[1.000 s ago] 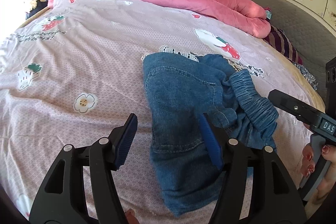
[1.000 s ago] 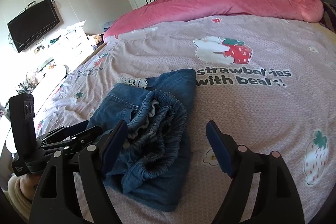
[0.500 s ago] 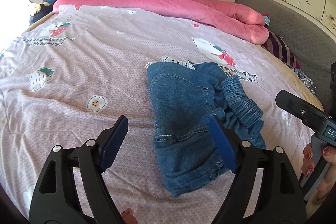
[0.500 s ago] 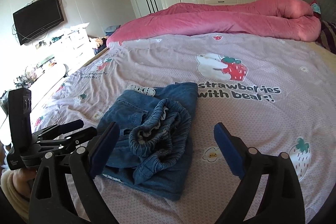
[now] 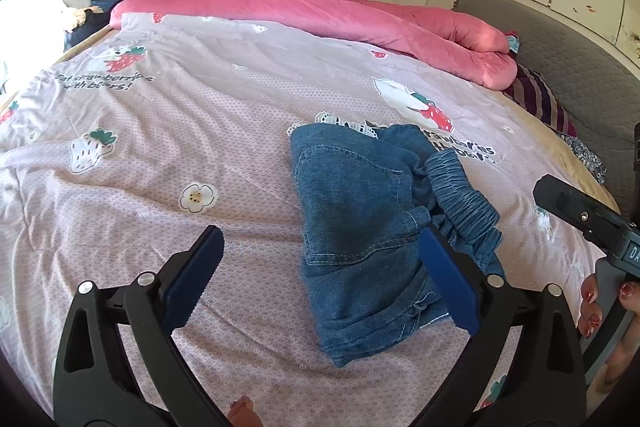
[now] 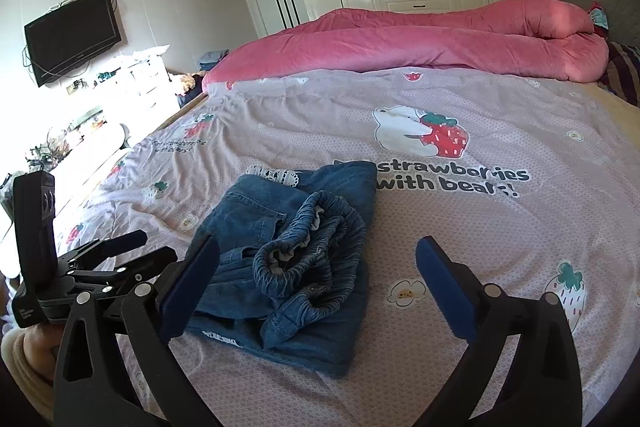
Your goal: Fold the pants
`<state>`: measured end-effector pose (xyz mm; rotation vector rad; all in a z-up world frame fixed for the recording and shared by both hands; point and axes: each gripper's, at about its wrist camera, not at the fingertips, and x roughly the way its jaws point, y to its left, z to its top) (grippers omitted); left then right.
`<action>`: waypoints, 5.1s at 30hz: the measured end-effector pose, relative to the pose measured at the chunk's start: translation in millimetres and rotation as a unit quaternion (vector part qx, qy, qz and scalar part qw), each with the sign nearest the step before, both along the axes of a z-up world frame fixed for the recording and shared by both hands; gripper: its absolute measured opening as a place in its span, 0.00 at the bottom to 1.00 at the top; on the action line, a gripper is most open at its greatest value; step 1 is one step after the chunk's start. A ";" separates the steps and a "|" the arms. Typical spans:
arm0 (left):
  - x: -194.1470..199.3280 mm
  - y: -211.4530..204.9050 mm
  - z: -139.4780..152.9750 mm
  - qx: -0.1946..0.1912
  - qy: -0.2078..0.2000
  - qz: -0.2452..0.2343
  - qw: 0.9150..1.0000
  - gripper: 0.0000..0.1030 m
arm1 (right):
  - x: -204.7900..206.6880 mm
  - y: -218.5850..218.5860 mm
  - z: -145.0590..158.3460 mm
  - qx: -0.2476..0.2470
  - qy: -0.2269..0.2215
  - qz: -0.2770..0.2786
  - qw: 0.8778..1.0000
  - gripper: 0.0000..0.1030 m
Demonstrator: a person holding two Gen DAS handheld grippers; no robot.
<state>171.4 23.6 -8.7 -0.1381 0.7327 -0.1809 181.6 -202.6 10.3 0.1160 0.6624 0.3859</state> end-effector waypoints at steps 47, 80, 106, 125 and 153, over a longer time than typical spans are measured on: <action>-67.7 -19.4 34.8 0.064 -0.040 0.014 0.997 0.91 | -76.6 -7.1 34.4 -0.015 -0.068 -0.017 0.997 0.96; -127.5 -27.0 11.8 0.058 -0.023 0.023 0.998 0.91 | -133.6 -14.5 -12.4 -0.048 -0.023 -0.032 0.998 0.96; -160.1 -27.9 -22.9 0.028 0.006 0.018 0.999 0.91 | -164.2 -19.9 -46.5 -0.068 0.005 -0.038 0.997 0.96; -157.3 -32.3 -29.0 0.050 0.016 0.024 0.998 0.91 | -164.4 -21.5 -50.3 -0.071 0.007 -0.040 0.997 0.96; -155.3 -33.1 -30.8 0.066 0.023 0.030 0.997 0.91 | -164.6 -23.9 -48.3 -0.074 0.011 -0.048 0.996 0.96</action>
